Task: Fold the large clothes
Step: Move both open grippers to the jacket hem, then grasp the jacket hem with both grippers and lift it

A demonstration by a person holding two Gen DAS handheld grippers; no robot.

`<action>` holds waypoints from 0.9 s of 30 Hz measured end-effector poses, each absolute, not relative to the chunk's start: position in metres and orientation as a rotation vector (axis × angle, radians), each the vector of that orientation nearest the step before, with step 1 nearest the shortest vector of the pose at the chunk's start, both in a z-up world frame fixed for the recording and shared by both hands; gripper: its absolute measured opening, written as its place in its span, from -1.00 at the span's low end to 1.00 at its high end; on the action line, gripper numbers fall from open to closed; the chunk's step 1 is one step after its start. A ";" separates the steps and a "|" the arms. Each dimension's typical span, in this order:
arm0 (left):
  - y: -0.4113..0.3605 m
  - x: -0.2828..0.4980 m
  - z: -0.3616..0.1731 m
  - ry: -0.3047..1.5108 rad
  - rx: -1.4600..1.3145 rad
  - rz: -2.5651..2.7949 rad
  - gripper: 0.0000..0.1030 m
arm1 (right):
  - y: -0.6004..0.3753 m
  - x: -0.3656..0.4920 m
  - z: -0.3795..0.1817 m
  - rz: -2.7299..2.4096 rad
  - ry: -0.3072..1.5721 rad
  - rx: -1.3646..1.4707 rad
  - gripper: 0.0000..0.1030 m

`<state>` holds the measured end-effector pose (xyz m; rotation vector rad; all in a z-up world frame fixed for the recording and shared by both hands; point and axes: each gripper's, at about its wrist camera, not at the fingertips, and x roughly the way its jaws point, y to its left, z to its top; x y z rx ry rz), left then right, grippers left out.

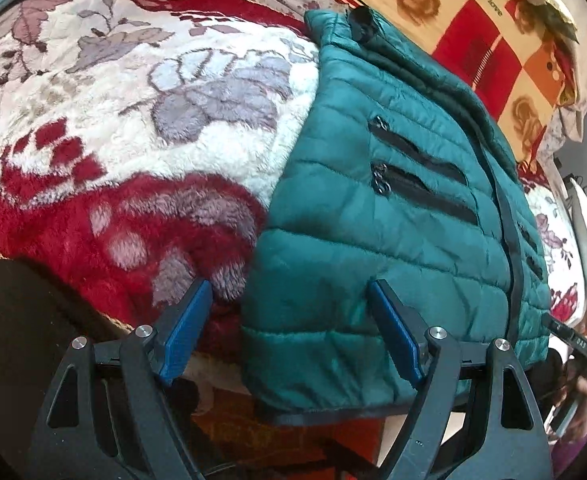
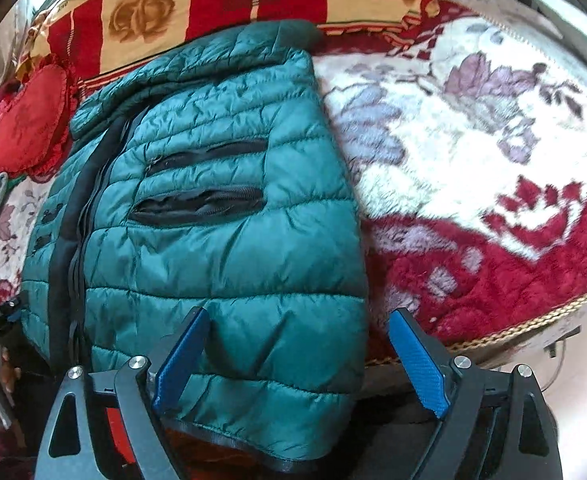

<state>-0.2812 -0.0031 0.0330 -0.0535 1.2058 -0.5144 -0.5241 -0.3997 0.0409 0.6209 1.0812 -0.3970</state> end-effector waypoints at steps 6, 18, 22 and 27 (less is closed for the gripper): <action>-0.009 -0.285 0.028 1.244 -0.064 -0.548 0.57 | -0.395 -0.525 0.038 -0.299 1.072 0.723 0.73; -0.017 -0.288 0.027 1.229 -0.006 -0.526 0.57 | -0.384 -0.524 0.046 -0.244 1.062 0.674 0.70; -0.020 -0.288 0.027 1.224 0.010 -0.520 0.57 | -0.385 -0.519 0.044 -0.245 1.079 0.663 0.70; -0.021 -0.289 0.027 1.218 0.022 -0.517 0.57 | -0.383 -0.517 0.046 -0.247 1.093 0.647 0.70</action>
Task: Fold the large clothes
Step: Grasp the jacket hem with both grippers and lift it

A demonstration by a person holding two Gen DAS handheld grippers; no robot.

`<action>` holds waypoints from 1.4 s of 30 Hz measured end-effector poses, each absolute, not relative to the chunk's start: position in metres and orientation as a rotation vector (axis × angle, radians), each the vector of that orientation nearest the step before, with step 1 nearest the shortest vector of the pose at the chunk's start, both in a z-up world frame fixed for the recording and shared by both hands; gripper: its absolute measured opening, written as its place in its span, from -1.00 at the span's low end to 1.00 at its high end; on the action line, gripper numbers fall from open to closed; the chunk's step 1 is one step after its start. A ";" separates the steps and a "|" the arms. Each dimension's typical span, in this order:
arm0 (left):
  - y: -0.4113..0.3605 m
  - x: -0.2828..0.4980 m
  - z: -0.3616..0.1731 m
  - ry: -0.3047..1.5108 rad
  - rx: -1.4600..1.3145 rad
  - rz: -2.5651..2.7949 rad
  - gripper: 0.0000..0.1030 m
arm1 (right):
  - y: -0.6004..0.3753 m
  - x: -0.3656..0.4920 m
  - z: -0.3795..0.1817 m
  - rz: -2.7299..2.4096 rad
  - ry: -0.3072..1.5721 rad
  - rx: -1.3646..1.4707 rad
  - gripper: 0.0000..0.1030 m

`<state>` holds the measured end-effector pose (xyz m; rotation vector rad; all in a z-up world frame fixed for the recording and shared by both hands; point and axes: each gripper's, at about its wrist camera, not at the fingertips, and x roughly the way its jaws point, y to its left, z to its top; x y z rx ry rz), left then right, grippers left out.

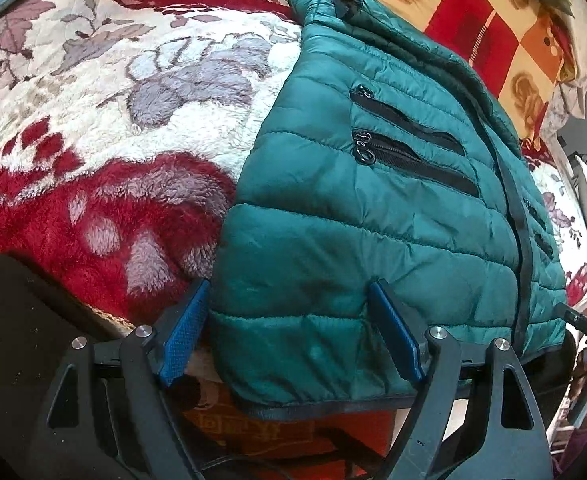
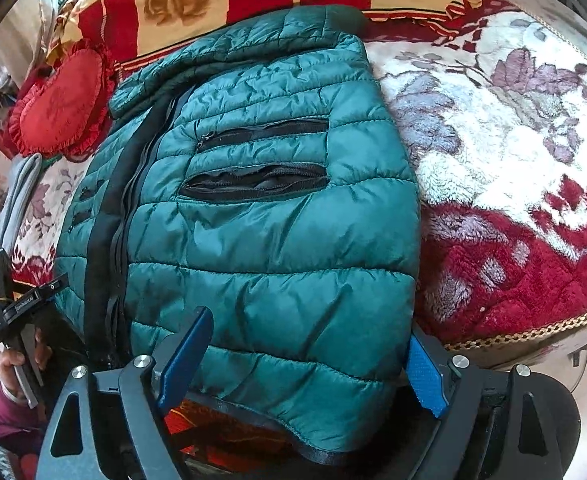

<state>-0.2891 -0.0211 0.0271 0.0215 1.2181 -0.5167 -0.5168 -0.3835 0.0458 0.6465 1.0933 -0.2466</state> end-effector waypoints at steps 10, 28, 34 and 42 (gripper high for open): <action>-0.024 -0.291 0.026 1.210 0.036 -0.503 0.58 | -0.383 -0.515 0.045 -0.243 1.104 0.626 0.63; -0.019 -0.285 0.079 1.145 -0.029 -0.637 -0.78 | -0.397 -0.513 0.108 -0.169 0.891 0.559 -0.71; -0.022 -0.270 0.131 1.029 -0.090 -0.661 -0.78 | -0.418 -0.495 0.139 -0.185 0.781 0.574 -0.72; -0.047 -0.225 0.171 0.926 -0.144 -0.648 -0.78 | -0.455 -0.463 0.159 -0.237 0.688 0.589 -0.72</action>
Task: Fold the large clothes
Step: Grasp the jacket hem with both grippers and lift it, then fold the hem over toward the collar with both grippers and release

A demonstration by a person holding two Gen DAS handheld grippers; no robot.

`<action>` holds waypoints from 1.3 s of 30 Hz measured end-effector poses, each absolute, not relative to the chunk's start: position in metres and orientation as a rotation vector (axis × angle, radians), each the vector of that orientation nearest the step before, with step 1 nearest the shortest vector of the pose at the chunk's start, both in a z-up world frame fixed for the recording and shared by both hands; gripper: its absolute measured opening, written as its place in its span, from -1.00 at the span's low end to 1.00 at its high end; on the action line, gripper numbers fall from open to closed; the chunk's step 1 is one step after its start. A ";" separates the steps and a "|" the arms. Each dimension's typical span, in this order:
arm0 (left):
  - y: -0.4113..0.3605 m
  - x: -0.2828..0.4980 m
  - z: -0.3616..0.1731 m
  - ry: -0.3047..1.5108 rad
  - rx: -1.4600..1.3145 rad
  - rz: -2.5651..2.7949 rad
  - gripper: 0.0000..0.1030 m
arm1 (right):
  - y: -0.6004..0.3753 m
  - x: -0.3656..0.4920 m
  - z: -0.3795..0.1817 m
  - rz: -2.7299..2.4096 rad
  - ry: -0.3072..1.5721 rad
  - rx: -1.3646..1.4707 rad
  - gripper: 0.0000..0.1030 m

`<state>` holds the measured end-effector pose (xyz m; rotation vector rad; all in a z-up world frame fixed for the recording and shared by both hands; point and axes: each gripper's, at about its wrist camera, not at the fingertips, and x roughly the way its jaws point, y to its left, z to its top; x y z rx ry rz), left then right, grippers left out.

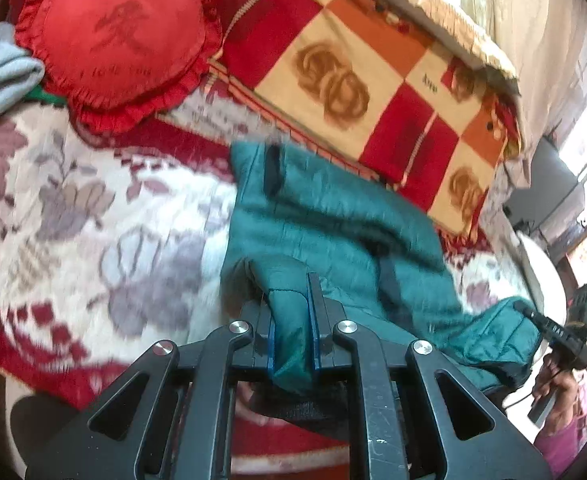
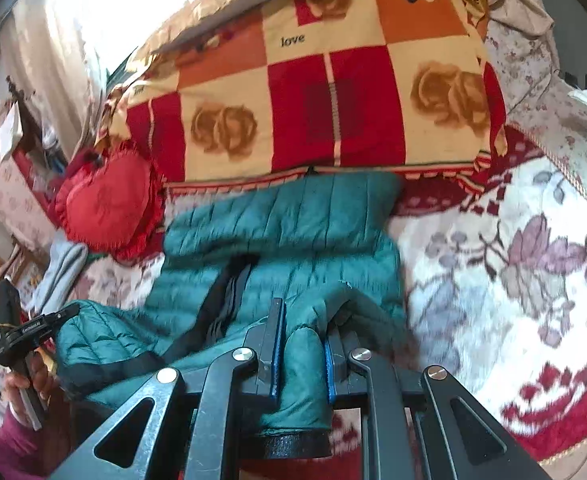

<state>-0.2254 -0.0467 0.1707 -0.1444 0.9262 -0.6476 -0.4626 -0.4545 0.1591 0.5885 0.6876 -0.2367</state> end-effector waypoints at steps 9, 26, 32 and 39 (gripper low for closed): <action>-0.089 -0.164 0.182 0.889 -0.177 -0.584 -0.78 | -0.491 -0.402 0.175 -0.330 0.666 0.542 -0.72; -0.145 -0.043 0.136 1.000 -0.200 -0.426 -0.78 | -0.561 -0.278 0.137 -0.466 0.787 0.553 -0.72; -0.161 -0.015 0.111 1.038 -0.193 -0.399 -0.78 | -0.582 -0.244 0.104 -0.491 0.834 0.618 -0.72; -0.172 0.012 0.083 1.077 -0.240 -0.399 -0.70 | -0.598 -0.224 0.061 -0.534 0.835 0.735 -0.60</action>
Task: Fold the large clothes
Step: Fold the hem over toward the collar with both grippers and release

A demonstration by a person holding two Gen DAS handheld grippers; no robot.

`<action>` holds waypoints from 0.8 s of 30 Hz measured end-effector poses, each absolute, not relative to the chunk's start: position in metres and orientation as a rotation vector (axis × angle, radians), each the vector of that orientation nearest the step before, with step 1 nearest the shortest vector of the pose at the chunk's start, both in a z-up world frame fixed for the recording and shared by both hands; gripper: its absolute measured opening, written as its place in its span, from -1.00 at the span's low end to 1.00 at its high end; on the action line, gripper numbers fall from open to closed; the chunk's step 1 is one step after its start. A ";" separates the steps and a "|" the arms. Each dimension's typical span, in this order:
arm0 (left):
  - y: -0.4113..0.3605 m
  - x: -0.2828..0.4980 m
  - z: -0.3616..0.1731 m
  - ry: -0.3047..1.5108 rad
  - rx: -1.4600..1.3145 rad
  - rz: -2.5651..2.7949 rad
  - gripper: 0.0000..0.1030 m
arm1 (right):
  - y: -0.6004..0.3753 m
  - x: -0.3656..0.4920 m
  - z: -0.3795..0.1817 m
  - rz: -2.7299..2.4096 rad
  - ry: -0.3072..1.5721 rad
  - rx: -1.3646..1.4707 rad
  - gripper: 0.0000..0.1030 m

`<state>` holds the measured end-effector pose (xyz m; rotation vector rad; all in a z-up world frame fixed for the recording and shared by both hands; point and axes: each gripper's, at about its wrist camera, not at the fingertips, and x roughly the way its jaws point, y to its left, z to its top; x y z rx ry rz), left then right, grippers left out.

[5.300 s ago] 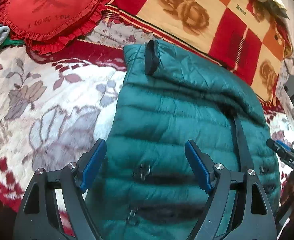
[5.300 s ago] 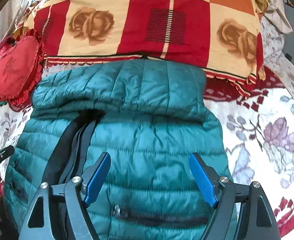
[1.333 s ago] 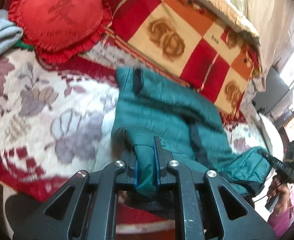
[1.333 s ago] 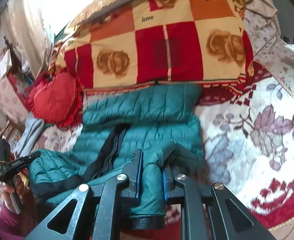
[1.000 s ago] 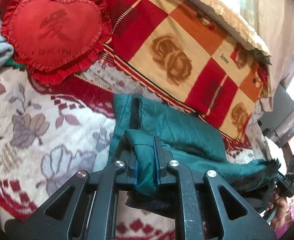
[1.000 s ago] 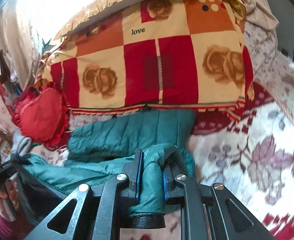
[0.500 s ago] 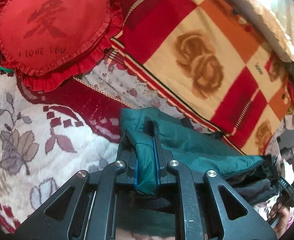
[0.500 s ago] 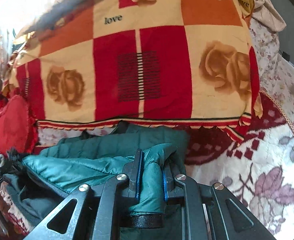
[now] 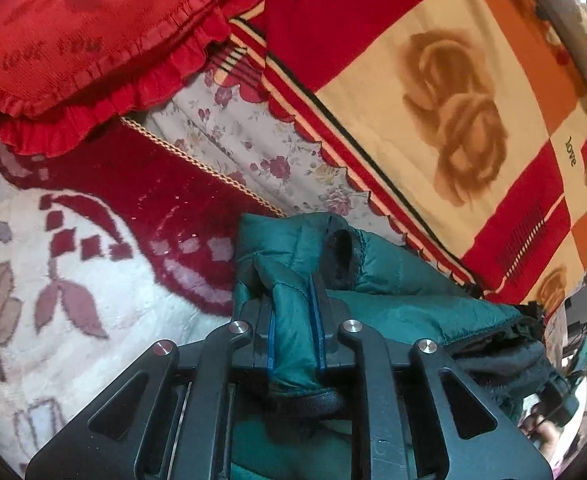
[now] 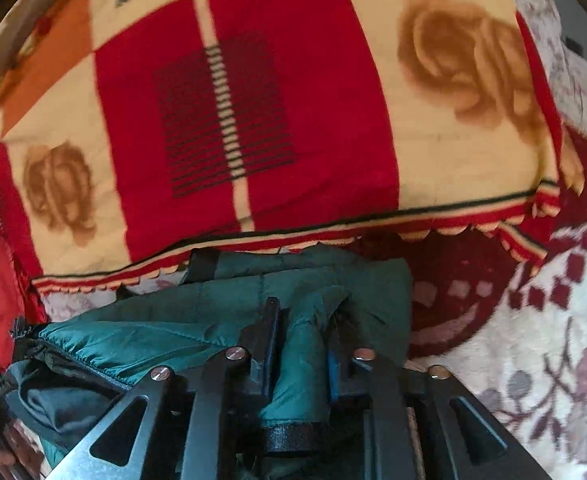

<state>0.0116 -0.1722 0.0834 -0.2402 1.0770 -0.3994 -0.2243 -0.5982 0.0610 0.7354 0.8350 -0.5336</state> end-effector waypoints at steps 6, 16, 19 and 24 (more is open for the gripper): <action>-0.170 0.024 0.083 1.097 -0.305 -0.466 -0.56 | -0.608 -0.233 0.071 -0.486 0.714 0.830 0.19; -0.148 -0.004 0.128 0.942 -0.383 -0.526 0.56 | -0.549 -0.277 0.141 -0.409 0.559 0.603 0.48; -0.160 -0.019 0.127 0.921 -0.339 -0.527 0.56 | -0.515 -0.260 0.137 -0.296 0.617 0.503 0.33; -0.202 -0.030 0.099 0.946 -0.145 -0.463 0.56 | -0.476 -0.197 0.118 -0.267 0.761 0.308 0.10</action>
